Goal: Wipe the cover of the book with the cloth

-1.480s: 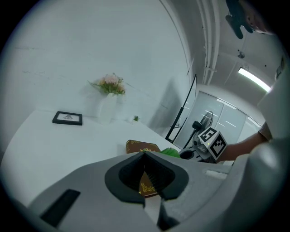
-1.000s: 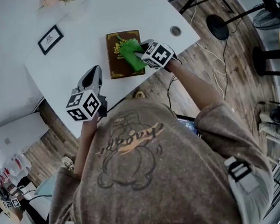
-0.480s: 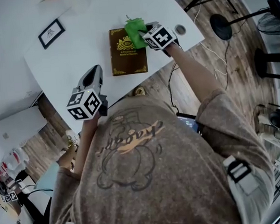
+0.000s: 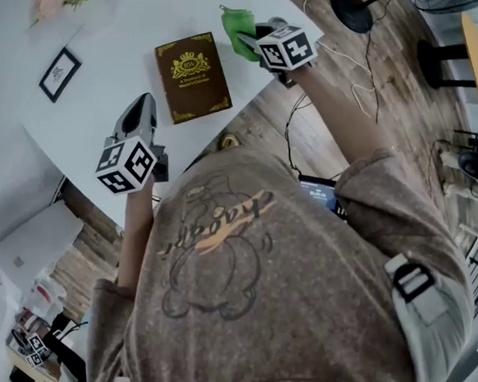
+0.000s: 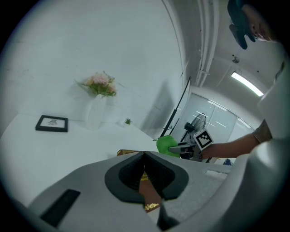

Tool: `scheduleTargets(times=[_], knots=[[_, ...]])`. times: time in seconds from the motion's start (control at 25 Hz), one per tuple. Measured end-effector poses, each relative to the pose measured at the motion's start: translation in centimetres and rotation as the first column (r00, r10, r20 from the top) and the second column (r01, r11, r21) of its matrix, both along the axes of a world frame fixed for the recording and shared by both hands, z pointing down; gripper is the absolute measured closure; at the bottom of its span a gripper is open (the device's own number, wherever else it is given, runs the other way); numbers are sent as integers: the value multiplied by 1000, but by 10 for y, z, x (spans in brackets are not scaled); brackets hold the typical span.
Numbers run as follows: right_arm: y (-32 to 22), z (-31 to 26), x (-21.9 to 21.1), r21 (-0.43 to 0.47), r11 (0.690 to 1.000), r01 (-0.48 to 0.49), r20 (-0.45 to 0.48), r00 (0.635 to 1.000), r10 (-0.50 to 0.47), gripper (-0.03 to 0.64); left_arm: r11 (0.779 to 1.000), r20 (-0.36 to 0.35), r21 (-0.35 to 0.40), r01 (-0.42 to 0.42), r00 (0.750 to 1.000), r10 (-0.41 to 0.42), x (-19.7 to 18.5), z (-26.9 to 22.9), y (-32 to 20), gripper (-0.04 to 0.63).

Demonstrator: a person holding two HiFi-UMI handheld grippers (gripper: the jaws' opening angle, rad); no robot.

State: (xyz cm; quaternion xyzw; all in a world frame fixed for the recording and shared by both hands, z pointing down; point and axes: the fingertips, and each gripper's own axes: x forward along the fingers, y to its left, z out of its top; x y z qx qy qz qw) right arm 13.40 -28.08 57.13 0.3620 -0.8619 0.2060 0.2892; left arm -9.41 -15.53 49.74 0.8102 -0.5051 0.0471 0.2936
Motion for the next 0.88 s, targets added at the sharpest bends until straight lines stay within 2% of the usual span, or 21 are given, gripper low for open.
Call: scheduleTargets(times=[0.24,0.44,0.64,0.88], knots=[[40,-71,13,89,995,-36,94,995,28,546,987,30,94,-130,991,127,25,-36,-34,592],[71,-110,26,134,986,-102,143,986,83,546,966,18,153,-207,978,207,48,-62,-53,592],[97,-142,28,180,967,-183,192,970,148,546,955,-26,196,-224,972,233,60,-87,-56,592],[124,-164,0,258,940,-224,234,958,164,546,950,-64,239,-201,973,222,63,-108,-48,592]])
